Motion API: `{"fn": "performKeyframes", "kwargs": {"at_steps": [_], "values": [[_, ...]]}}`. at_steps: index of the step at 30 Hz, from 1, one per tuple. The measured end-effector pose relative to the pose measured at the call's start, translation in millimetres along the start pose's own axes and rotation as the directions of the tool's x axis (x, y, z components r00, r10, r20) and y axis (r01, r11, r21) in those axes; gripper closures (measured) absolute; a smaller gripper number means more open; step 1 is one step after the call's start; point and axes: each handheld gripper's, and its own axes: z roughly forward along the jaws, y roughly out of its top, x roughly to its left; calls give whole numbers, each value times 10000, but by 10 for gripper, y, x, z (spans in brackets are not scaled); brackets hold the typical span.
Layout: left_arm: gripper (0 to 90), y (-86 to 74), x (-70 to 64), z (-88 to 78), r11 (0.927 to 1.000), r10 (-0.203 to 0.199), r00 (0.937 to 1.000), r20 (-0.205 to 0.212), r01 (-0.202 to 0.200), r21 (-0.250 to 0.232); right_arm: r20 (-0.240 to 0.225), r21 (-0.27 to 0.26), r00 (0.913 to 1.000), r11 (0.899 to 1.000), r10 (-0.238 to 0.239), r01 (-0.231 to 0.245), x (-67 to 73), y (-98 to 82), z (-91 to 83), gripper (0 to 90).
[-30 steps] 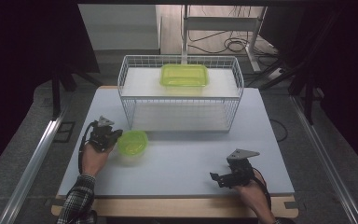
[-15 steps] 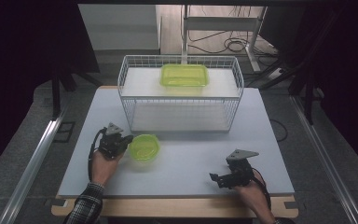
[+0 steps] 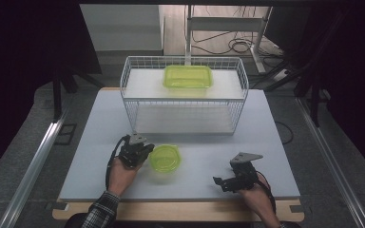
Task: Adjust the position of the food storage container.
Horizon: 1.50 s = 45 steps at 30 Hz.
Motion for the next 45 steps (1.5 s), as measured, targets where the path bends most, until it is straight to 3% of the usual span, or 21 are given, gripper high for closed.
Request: {"fn": "performKeyframes", "kwargs": {"at_steps": [7, 9, 14, 16, 20, 24, 32, 35, 37, 40, 42, 45], "values": [[900, 42, -218, 42, 9994, 294, 9981, 550, -303, 149, -17, 19, 10000, 10000, -16, 17, -1, -3, 4, 63], [899, 46, -248, 24, 9980, 543, 9965, 630, -562, 289, -16, 27, 10000, 10000, 10, -10, -5, -3, 3, 63], [881, -45, -168, -157, 9980, 617, 9979, 219, -620, 127, -29, 18, 10000, 10000, 3, -3, -3, -4, 1, 63], [893, -144, -149, -222, 9972, 643, 9971, 399, -657, 350, -52, 21, 10000, 10000, 11, -11, -6, -4, 3, 64], [898, -352, -265, -221, 9895, 738, 9869, 1434, -904, 1127, -84, 37, 10000, 10000, -22, 23, 0, -3, 17, 64], [898, -371, -403, -170, 9832, 1005, 9778, 1839, -1259, 1322, -87, 72, 9999, 9999, -79, 79, 16, -1, 22, 63], [897, -328, -605, -83, 9744, 1488, 9672, 2057, -1789, 1363, -88, 101, 9999, 9999, -89, 90, 16, -4, 33, 64], [870, -348, -586, -121, 9739, 1533, 9695, 1912, -1809, 1367, -104, 103, 9998, 9998, -141, 142, 27, 0, 33, 63], [765, -374, -528, -169, 9797, 1418, 9758, 1667, -1625, 1177, -121, 54, 9998, 9999, -146, 146, 27, 1, 33, 63], [424, -442, -429, -235, 9865, 1230, 9809, 1508, -1375, 895, -194, -2, 9997, 9999, -120, 120, 23, 1, 32, 62], [262, -501, -395, -262, 9863, 1204, 9859, 1163, -1321, 985, -239, -43, 9997, 9999, -106, 105, 23, 0, 31, 59], [128, -555, -392, -304, 9848, 1324, 9871, 897, -1413, 1013, -297, -26, 9995, 9999, -139, 138, 24, -3, 35, 51]]}}
